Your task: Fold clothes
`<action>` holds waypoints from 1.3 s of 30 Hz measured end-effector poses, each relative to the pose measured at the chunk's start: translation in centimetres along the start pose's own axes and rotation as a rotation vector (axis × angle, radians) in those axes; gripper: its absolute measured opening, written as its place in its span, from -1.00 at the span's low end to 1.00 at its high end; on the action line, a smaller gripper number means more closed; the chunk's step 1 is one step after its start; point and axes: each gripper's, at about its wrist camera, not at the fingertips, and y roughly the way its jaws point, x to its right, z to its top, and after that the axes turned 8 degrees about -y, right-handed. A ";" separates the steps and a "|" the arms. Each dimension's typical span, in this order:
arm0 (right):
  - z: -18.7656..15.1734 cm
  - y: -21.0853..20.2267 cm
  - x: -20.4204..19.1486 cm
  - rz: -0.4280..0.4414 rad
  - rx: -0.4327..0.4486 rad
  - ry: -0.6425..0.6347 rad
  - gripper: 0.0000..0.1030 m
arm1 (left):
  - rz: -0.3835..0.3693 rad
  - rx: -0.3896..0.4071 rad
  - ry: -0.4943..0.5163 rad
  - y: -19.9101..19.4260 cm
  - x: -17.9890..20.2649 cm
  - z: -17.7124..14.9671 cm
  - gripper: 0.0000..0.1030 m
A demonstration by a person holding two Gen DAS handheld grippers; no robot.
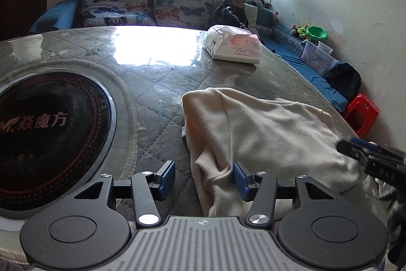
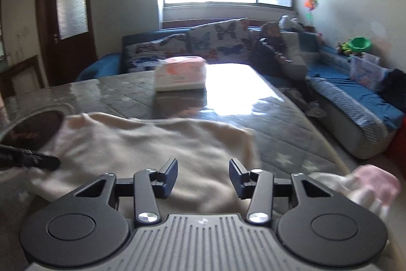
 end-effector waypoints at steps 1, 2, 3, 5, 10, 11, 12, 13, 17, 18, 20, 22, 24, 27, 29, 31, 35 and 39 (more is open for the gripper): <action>0.4 0.4 -0.3 0.014 -0.002 -0.008 -0.11 | 0.002 0.000 0.000 -0.2 0.0 -0.1 0.06; 0.8 1.0 -0.8 0.031 -0.004 -0.019 -0.07 | 0.003 0.003 0.002 -0.4 0.0 -0.2 0.06; 1.4 1.9 -1.4 0.049 -0.007 -0.033 -0.03 | 0.004 0.007 0.004 -0.6 0.0 -0.2 0.08; 2.2 3.2 -2.1 0.068 -0.013 -0.035 -0.03 | 0.006 0.014 0.007 -1.0 -0.2 -0.3 0.11; 3.9 6.9 -3.3 0.098 -0.045 -0.018 -0.03 | 0.006 0.018 -0.013 -1.8 -1.0 -0.5 0.16; 4.1 7.5 -3.5 0.098 -0.051 -0.020 -0.03 | 0.009 0.017 -0.018 -1.9 -1.2 -0.6 0.17; 4.3 8.0 -3.7 0.100 -0.055 -0.021 -0.02 | 0.011 0.017 -0.024 -2.0 -1.4 -0.6 0.18; 4.5 8.6 -4.0 0.101 -0.061 -0.024 -0.02 | 0.010 0.015 -0.028 -2.1 -1.5 -0.7 0.18; 4.8 10.0 -4.9 0.080 -0.076 -0.030 0.01 | 0.008 0.012 -0.044 -2.5 -2.1 -0.8 0.19; 4.9 10.2 -5.2 0.072 -0.077 -0.030 0.01 | 0.008 0.013 -0.046 -2.6 -2.2 -0.8 0.20; 5.2 9.8 -5.7 0.077 -0.058 -0.032 0.01 | 0.007 0.017 -0.050 -2.9 -2.5 -0.7 0.22; 5.5 9.7 -6.5 0.092 -0.048 -0.047 0.01 | 0.015 0.022 -0.054 -3.2 -2.7 -0.7 0.27; 5.5 10.2 -7.5 0.093 -0.053 -0.075 0.01 | 0.023 0.028 -0.058 -3.3 -2.9 -0.6 0.27; 5.5 11.2 -8.5 0.083 -0.061 -0.099 0.02 | 0.033 0.027 -0.069 -3.7 -3.4 -0.7 0.27; 5.7 11.0 -8.8 0.077 -0.051 -0.096 0.02 | 0.041 0.025 -0.076 -3.9 -3.7 -0.8 0.27; 5.9 10.3 -9.4 0.094 -0.033 -0.099 0.05 | 0.047 0.029 -0.087 -4.1 -4.1 -0.8 0.30; 5.7 10.1 -10.8 0.113 -0.028 -0.132 0.10 | 0.053 0.032 -0.105 -4.5 -4.5 -0.9 0.30; 5.6 8.6 -11.3 0.114 0.011 -0.134 0.13 | 0.062 0.046 -0.101 -5.5 -4.9 -1.4 0.35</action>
